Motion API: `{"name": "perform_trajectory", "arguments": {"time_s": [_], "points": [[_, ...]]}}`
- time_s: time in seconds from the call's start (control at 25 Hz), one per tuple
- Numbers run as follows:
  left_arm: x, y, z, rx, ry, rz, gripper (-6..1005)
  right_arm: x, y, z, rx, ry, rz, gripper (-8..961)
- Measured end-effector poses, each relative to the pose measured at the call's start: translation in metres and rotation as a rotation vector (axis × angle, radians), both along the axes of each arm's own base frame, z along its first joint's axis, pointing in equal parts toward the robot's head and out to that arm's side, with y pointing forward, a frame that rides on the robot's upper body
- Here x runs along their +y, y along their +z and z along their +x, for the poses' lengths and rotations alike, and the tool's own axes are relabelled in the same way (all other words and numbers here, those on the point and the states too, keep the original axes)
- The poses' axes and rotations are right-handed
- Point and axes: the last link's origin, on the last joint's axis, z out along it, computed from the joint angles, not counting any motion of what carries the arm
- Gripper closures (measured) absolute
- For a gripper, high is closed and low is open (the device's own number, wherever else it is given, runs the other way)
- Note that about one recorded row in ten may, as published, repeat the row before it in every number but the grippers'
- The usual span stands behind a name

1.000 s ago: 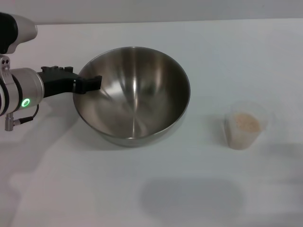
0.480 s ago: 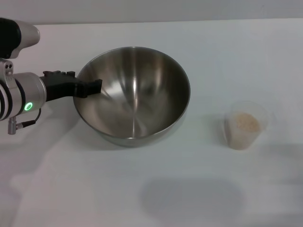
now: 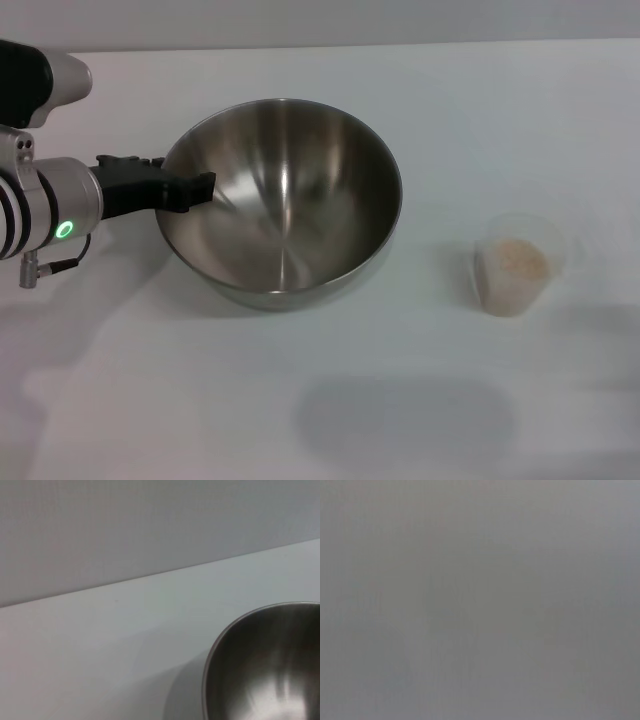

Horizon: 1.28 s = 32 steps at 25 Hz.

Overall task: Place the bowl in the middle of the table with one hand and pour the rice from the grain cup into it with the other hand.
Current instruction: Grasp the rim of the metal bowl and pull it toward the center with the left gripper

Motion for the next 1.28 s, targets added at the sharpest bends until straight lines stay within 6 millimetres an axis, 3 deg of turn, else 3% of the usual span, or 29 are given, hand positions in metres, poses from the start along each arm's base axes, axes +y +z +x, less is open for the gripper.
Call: {"name": "perform_trajectory", "arguments": {"time_s": [0.2,0.4,0.52,0.92,1.28], "points": [[0.000,0.001,0.002,0.001,-0.005,-0.003,346,0.000,0.000,0.000,0.002,-0.001,-0.001,181],[0.001,0.001,0.005,-0.004,-0.010,-0.004,581,0.000,0.000,0.000,0.003,0.000,-0.001,181],[0.001,0.001,0.006,-0.007,-0.009,-0.007,811,0.000,0.000,0.000,0.002,-0.001,-0.001,181],[0.002,0.001,0.010,-0.030,0.007,-0.039,929,-0.001,0.000,0.000,0.002,-0.002,-0.001,181],[0.007,0.012,0.022,-0.071,0.019,-0.081,958,-0.001,0.000,0.000,0.005,0.000,0.000,181]]}}
